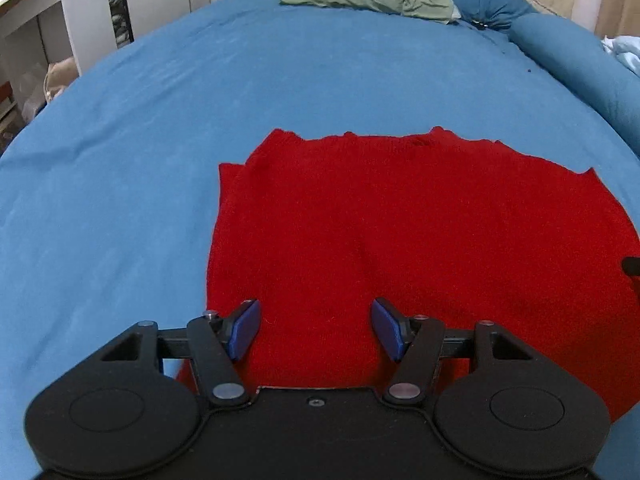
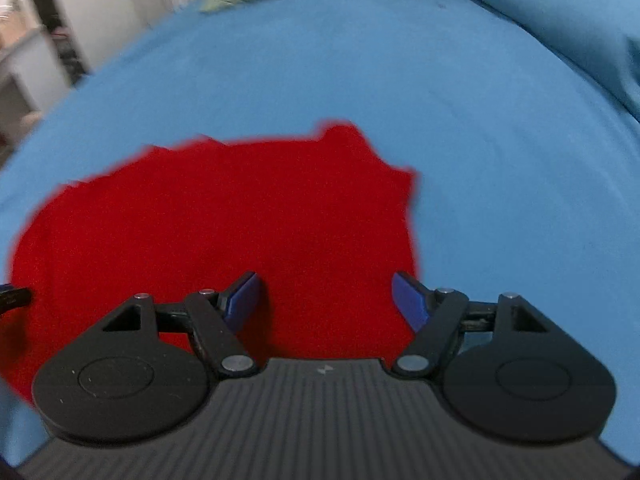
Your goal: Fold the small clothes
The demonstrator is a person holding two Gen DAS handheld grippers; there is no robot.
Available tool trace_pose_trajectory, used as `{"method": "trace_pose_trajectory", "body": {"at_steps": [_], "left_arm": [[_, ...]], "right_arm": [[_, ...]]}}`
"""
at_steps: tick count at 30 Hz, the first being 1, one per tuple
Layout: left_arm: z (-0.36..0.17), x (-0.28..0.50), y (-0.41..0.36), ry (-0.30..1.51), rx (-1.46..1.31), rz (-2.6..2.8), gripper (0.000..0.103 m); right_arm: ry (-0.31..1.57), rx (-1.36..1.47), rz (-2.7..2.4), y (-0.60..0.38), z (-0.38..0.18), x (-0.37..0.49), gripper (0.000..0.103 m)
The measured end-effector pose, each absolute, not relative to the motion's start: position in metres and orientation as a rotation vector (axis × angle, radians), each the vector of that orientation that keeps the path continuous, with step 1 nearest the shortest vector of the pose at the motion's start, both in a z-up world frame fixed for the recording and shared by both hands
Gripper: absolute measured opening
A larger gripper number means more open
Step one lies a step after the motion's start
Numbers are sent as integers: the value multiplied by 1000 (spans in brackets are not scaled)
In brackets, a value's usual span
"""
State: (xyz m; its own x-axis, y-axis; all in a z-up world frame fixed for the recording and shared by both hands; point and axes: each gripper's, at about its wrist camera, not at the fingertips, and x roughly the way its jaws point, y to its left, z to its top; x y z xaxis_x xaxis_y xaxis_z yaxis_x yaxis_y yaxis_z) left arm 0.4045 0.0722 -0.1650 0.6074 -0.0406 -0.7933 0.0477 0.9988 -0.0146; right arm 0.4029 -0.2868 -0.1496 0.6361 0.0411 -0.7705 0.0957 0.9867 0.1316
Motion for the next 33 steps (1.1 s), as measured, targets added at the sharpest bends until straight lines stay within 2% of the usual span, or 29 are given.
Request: {"method": "trace_pose_trajectory", "body": {"at_steps": [3,6,13,15,17,23,27,29,31,33], "left_arm": [[-164,416,69,944,13,-43,68],[-154,421,64,969,36,-30,68],[-89,396,35,909,152,-21,69],[-74,396,20,925,136,-54,78],[-69,398,2,942,123,-86,98],[-99,417,-49,999,138,-160,98],[-125,430,-70,1042,114,-179,98],[-137,436,-75,1069,102,-166,98],[-148,442,-76,1097,91,-151,98],[-155,445,-78,1130,85,-135,98]], "right_arm": [[886,238,-75,-303,-158,403,91],[901,251,-63,-307,-154,402,90],[859,228,-18,-327,-83,362,92],[892,198,19,-331,-69,346,92],[921,168,39,-331,-61,337,94],[1040,212,31,-333,-90,342,95],[1048,262,29,-335,-121,350,90],[1053,258,23,-333,-133,353,84],[1057,236,37,-329,-142,355,73],[1046,186,52,-320,-146,353,68]]}}
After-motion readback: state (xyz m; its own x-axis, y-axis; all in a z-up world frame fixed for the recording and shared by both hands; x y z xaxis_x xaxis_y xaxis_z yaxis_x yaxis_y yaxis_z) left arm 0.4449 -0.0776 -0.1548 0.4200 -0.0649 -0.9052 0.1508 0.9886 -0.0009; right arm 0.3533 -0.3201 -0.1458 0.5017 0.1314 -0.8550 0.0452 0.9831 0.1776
